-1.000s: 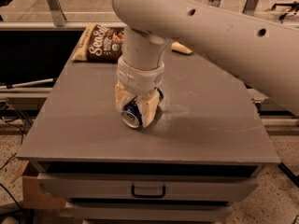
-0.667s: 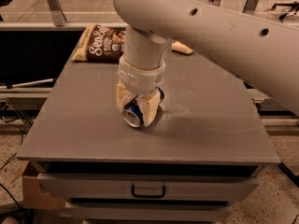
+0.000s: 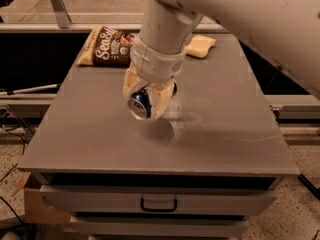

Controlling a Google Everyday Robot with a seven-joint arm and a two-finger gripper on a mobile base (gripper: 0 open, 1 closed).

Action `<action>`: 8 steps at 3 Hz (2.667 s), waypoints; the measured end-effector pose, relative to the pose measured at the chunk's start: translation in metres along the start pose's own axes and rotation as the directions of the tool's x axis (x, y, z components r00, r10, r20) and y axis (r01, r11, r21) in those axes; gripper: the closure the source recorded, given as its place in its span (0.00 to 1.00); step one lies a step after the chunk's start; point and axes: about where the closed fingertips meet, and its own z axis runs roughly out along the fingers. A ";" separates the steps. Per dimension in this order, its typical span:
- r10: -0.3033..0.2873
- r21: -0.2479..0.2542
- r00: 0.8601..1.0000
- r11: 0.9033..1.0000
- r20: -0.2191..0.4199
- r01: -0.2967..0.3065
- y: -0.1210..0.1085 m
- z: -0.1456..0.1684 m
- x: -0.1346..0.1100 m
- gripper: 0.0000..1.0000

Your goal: Place pepsi can upright

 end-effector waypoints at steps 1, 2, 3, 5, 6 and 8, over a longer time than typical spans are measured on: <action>0.063 0.043 0.995 0.997 0.071 -0.066 -0.007 -0.018 0.000 1.00; 0.151 0.064 0.970 0.984 0.190 -0.165 -0.013 -0.028 0.002 1.00; 0.253 0.078 0.921 0.955 0.296 -0.287 -0.016 -0.037 0.003 1.00; 0.479 0.103 0.779 0.823 0.406 -0.559 -0.017 -0.042 0.010 1.00; 0.536 0.099 0.715 0.766 0.448 -0.636 -0.019 -0.040 0.017 1.00; 0.585 0.078 0.582 0.664 0.565 -0.744 -0.022 -0.032 0.026 1.00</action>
Offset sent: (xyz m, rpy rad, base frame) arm 0.0138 -0.0013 0.0475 0.3298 0.3058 -0.2181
